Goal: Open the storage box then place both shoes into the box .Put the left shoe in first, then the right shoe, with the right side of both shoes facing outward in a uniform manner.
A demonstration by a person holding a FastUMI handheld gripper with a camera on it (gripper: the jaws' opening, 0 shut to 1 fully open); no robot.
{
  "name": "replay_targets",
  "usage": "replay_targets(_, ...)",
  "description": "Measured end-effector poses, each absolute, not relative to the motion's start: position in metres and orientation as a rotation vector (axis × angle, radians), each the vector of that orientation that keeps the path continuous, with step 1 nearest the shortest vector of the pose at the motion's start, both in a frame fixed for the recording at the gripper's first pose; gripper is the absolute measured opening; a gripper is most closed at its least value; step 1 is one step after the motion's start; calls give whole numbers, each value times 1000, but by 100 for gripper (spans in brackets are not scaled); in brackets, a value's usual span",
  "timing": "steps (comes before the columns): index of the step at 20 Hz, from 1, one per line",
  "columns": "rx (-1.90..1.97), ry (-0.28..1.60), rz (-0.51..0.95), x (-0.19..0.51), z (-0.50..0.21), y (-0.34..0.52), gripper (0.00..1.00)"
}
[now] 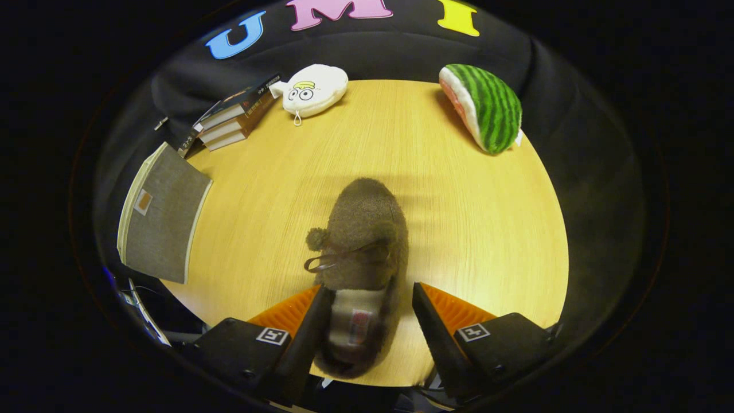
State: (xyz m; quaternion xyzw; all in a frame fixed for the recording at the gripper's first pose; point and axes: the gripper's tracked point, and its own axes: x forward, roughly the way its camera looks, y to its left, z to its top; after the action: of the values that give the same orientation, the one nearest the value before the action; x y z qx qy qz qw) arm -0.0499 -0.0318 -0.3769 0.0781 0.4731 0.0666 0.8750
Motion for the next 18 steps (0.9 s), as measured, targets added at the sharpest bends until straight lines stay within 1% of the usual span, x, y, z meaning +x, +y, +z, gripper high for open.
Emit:
replay_targets(1,134,986,142,-44,-384,-31,82)
replay_targets(2,119,983,153,-39,-389,-28,79)
replay_targets(3,110,976,148,-36,-388,-28,73)
replay_targets(4,101,968,136,-33,-388,-30,70)
replay_targets(6,63,964,94,-30,-391,-40,57)
replay_targets(7,69,967,70,-30,-389,-46,32)
replay_targets(8,98,966,49,-29,-390,-50,23)
replay_targets(9,118,970,46,-31,-389,-51,10)
replay_targets(10,124,974,38,-34,-388,-54,10)
replay_targets(11,130,973,34,-37,-385,-55,7)
replay_targets(18,169,949,-22,-49,-370,-60,7)
